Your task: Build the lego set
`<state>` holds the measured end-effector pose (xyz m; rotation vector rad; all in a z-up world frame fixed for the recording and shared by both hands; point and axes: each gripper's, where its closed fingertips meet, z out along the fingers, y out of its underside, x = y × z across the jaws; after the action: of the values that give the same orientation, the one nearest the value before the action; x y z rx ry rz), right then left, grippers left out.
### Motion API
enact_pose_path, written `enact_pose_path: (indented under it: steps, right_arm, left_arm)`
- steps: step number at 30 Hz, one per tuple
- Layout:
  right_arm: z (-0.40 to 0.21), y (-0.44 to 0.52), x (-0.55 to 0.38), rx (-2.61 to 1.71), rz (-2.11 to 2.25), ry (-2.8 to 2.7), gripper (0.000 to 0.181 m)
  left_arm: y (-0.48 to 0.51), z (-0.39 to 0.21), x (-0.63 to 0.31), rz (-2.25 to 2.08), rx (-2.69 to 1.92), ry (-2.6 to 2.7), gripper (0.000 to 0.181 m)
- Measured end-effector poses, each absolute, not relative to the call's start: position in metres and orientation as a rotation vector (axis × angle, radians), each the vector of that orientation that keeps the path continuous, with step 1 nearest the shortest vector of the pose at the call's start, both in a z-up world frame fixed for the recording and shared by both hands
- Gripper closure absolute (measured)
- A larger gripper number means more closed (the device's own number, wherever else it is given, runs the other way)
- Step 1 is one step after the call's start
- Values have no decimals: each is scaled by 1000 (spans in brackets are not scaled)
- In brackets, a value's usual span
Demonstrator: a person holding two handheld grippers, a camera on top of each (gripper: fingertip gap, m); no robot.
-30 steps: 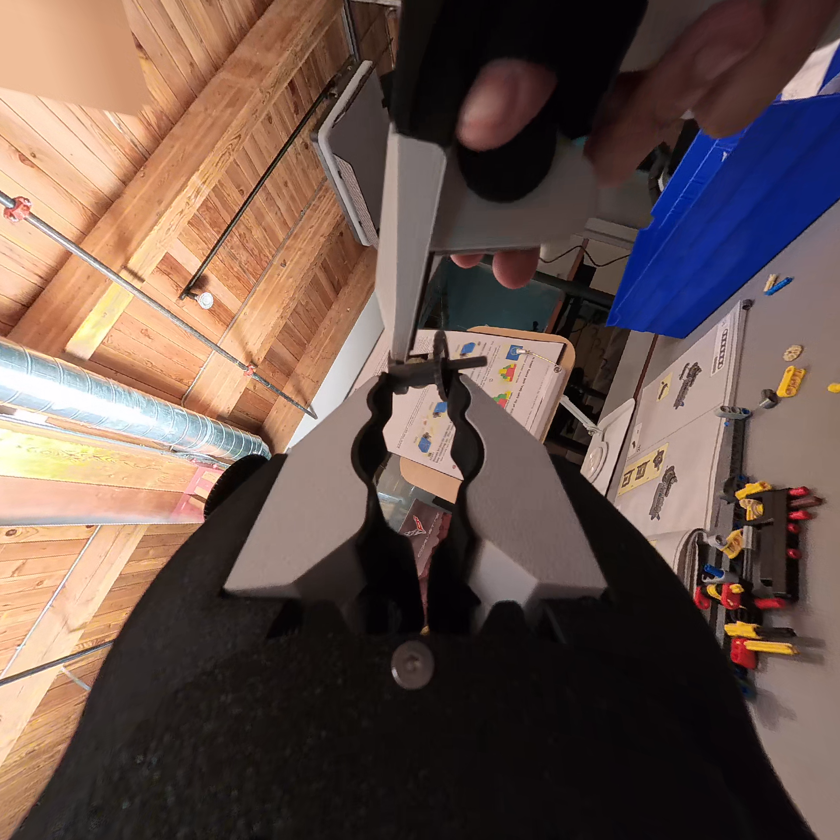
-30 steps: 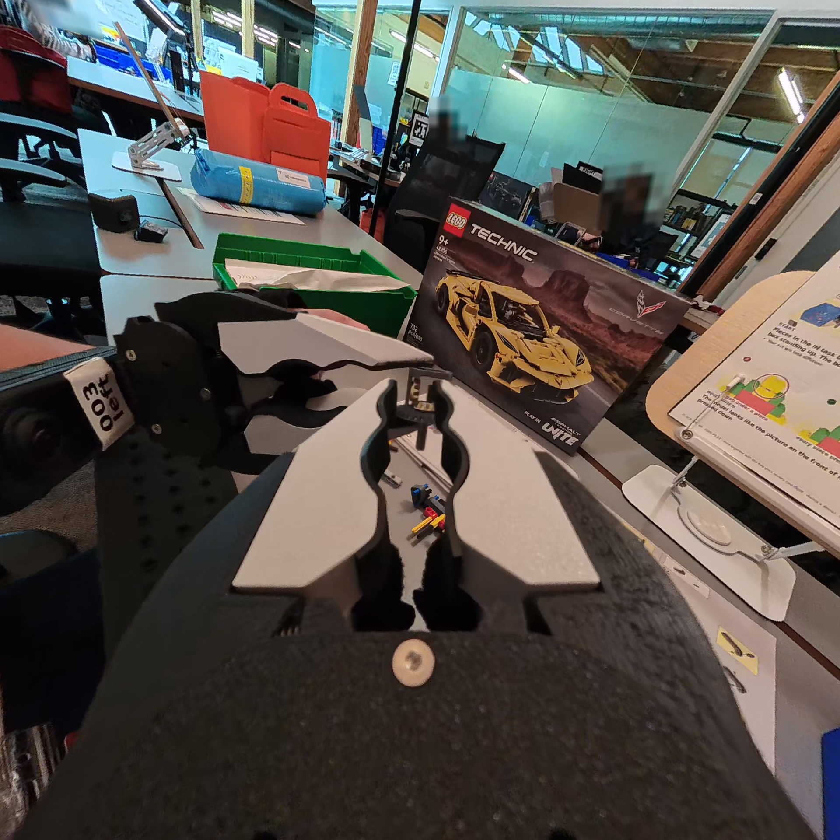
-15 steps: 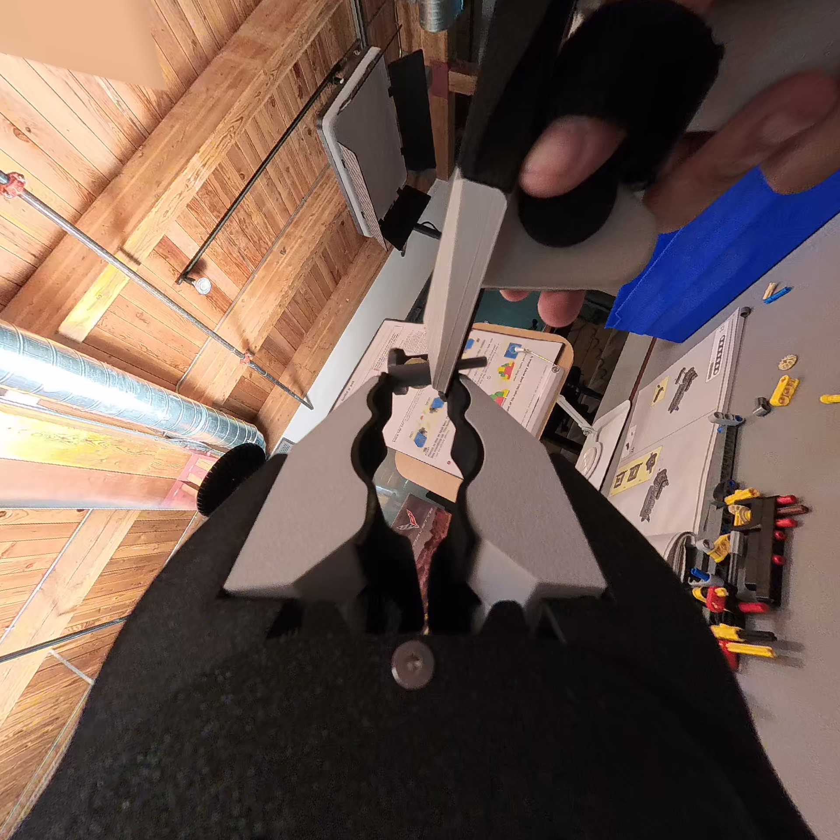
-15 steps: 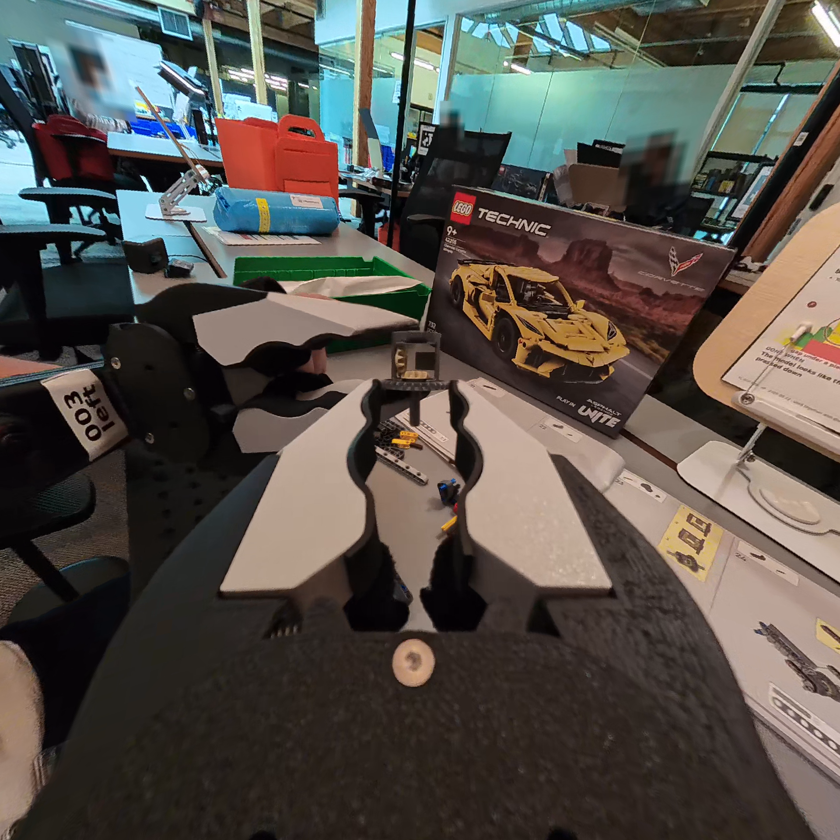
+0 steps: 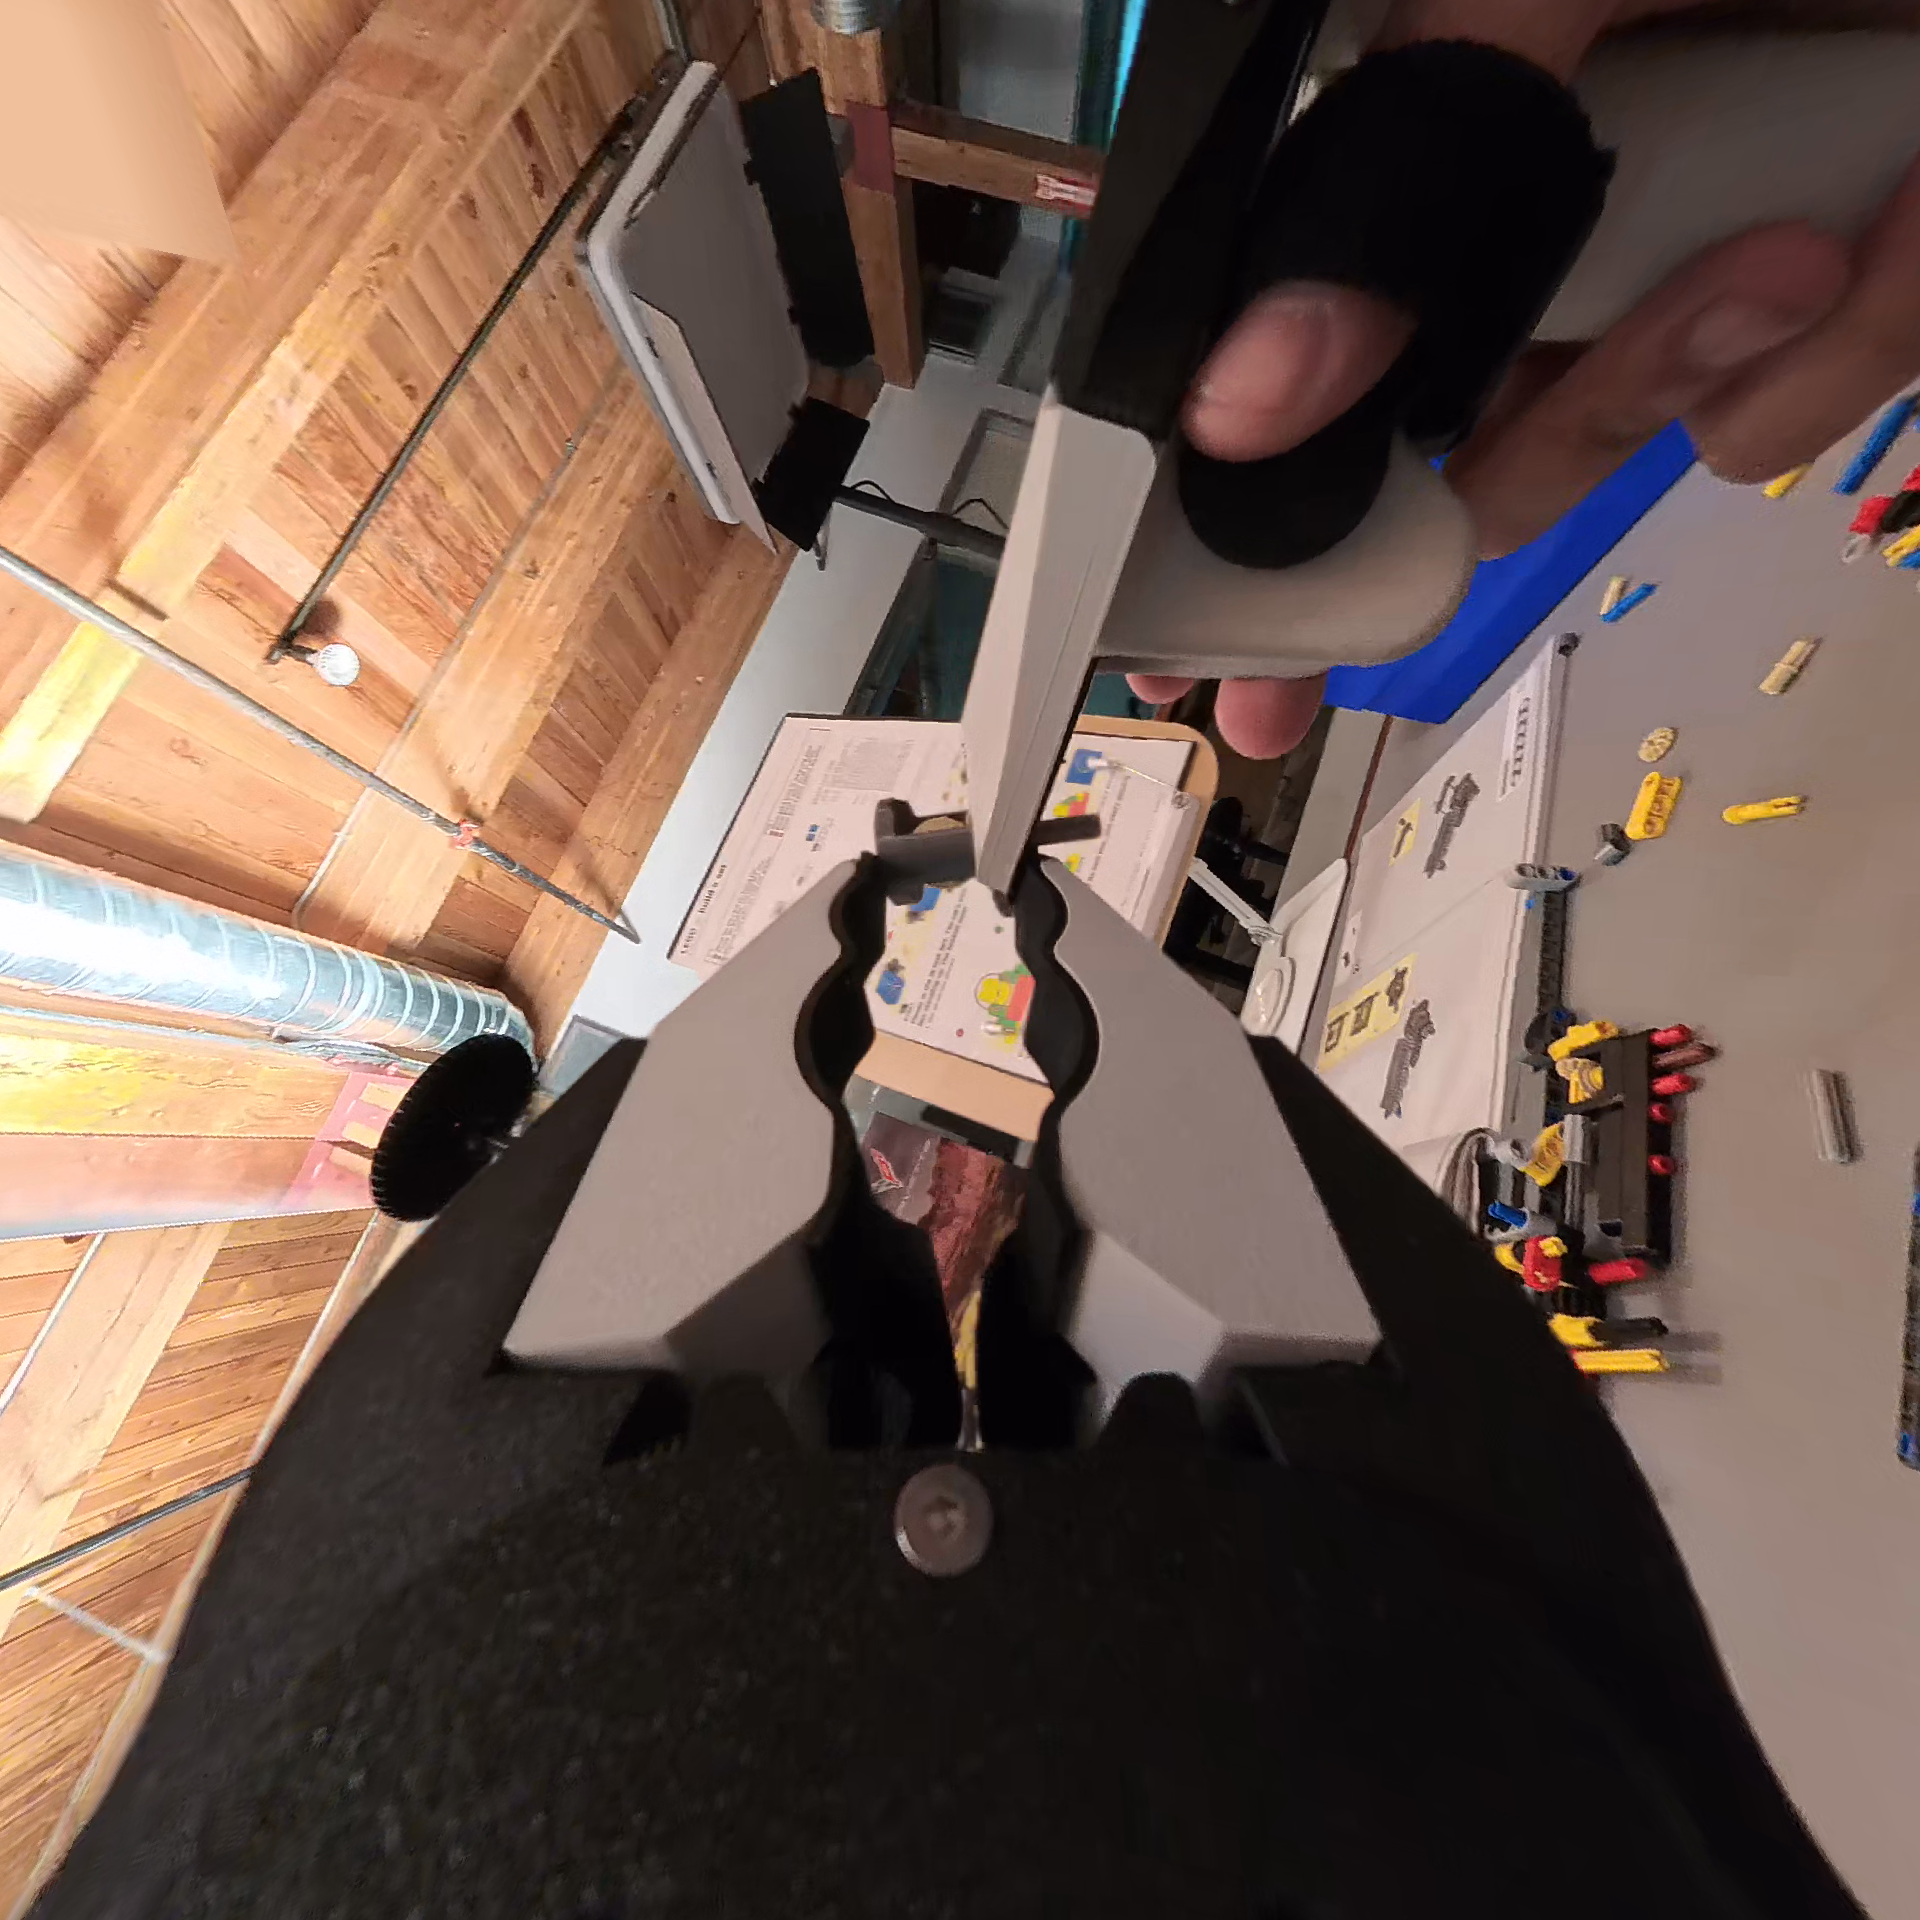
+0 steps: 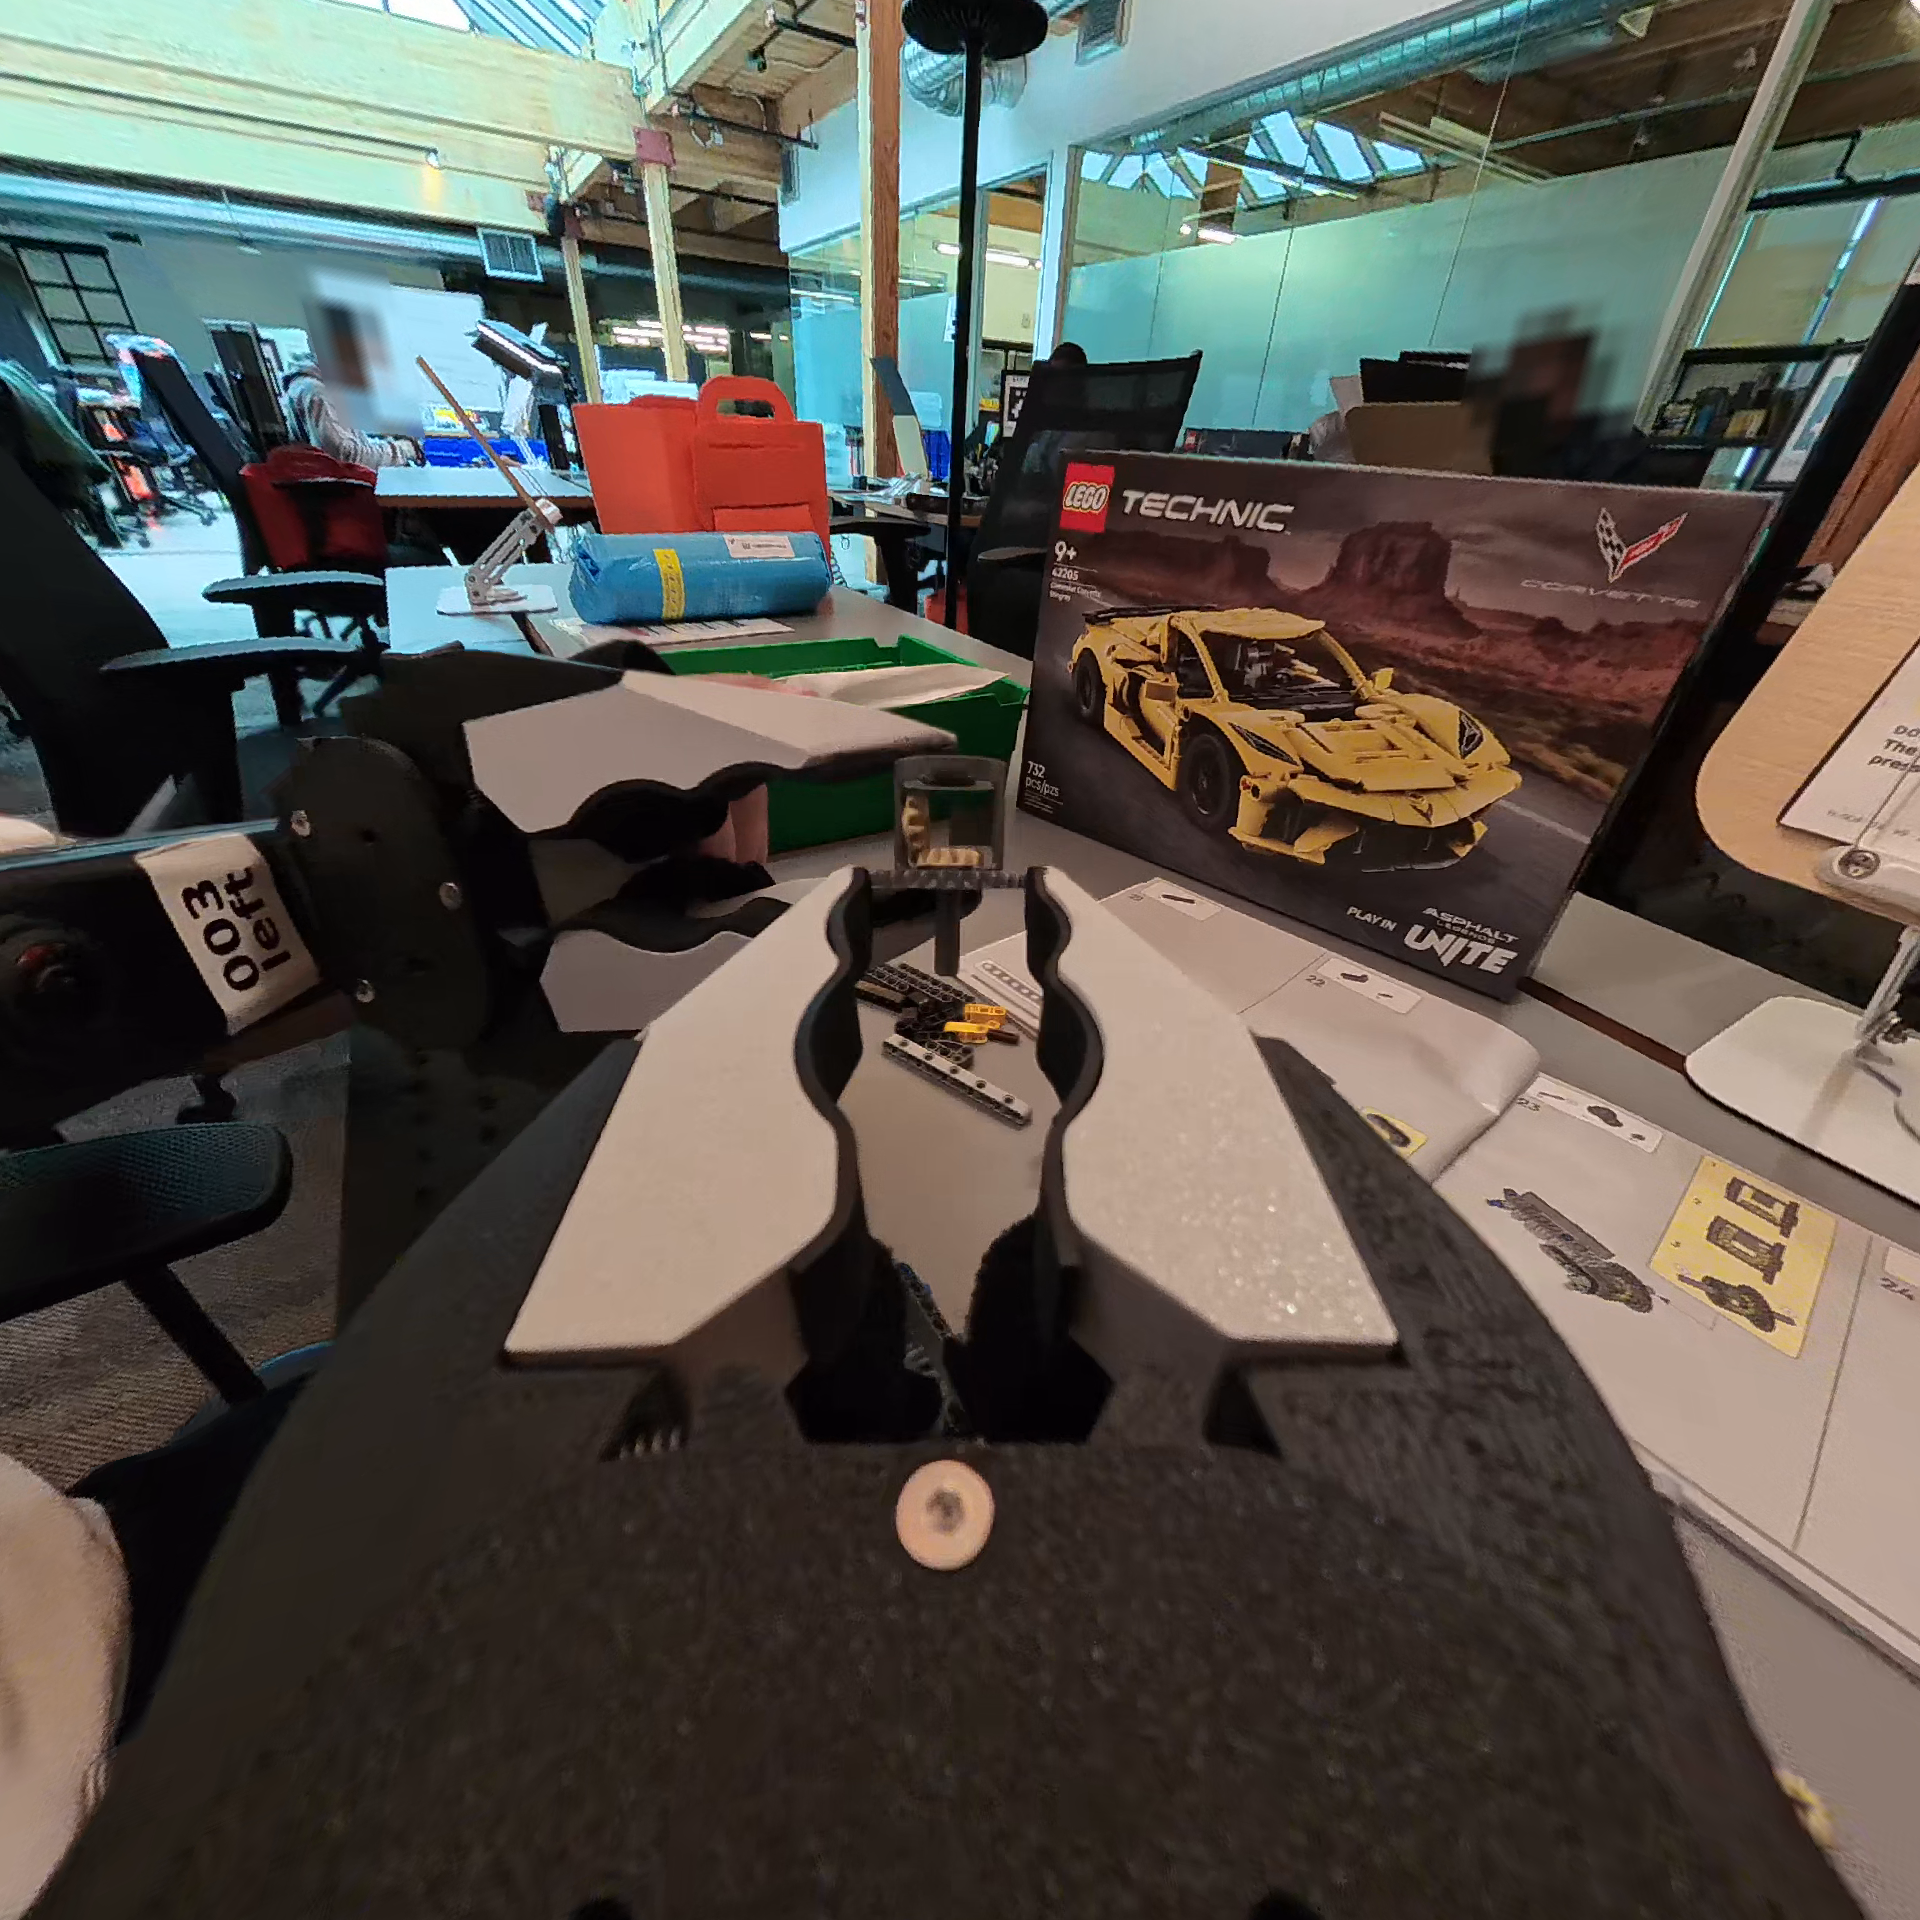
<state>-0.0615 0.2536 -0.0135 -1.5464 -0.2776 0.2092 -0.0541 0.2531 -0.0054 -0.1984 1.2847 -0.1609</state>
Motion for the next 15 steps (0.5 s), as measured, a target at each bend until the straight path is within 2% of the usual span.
enact_pose_path:
  steps: [1,4,9,15]
  right_arm:
    - [-14,254,-61,-1539,220,-267,153]
    - [-20,255,-59,-1534,255,-253,153]
    - [-22,252,-52,-1495,285,-228,153]
    - [-49,251,-52,-1547,267,-310,153]
  left_arm:
    - [254,-8,-53,-170,-206,1306,156]
    - [253,-13,-54,-199,-210,1349,157]
    - [253,-30,-56,-233,-219,1484,143]
    - [259,-49,-74,-436,-341,1950,140]
